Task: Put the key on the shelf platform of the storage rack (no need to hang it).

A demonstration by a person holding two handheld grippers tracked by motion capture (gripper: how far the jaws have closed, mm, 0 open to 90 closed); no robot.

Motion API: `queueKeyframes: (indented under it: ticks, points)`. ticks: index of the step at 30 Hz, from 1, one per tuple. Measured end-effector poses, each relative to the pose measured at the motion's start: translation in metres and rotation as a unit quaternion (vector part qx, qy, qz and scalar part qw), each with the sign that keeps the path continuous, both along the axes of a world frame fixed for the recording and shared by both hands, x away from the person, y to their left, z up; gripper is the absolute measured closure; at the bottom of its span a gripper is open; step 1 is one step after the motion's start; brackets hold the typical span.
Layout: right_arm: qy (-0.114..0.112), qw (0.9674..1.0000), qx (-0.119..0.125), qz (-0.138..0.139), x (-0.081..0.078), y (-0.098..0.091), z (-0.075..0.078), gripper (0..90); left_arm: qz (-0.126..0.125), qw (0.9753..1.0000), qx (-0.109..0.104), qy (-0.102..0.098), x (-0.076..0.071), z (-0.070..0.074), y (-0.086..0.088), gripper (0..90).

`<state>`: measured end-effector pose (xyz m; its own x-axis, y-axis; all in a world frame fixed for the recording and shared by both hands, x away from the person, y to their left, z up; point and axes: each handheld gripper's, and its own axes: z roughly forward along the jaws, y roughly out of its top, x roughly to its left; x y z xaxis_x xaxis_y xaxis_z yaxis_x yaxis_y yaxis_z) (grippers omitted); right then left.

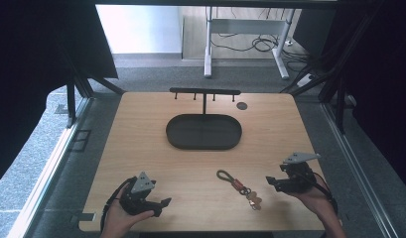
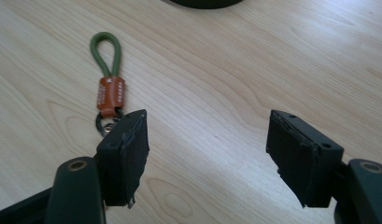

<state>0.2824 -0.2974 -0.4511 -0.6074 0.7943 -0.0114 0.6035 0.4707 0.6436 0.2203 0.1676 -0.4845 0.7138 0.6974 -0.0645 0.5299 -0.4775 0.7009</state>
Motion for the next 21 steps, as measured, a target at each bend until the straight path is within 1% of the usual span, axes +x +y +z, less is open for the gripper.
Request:
queueKeyframes:
  ticks: [2, 8, 13, 17, 21]
  points:
    - [0.003, 1.0000, -0.003, 0.007, 0.002, 0.003, 0.003, 31.5, -0.001, 1.0000, 0.002, -0.002, 0.000, 0.001, -0.001, 21.2]
    - [0.015, 0.9986, -0.030, 0.040, 0.008, 0.020, 0.010, 33.2, -0.005, 1.0000, 0.005, 0.003, 0.001, -0.002, -0.005, 21.3]
    - [0.028, 0.9971, -0.035, 0.062, 0.013, 0.034, 0.012, 34.6, -0.007, 1.0000, 0.005, 0.004, 0.001, -0.004, -0.008, 21.4]
    - [0.037, 0.9950, -0.044, 0.081, 0.019, 0.047, 0.011, 36.6, -0.026, 0.9996, 0.011, 0.004, -0.001, -0.004, -0.018, 21.4]
    - [0.042, 0.9932, -0.048, 0.097, 0.024, 0.059, 0.011, 37.8, -0.031, 0.9994, 0.014, 0.006, -0.002, -0.006, -0.021, 21.4]
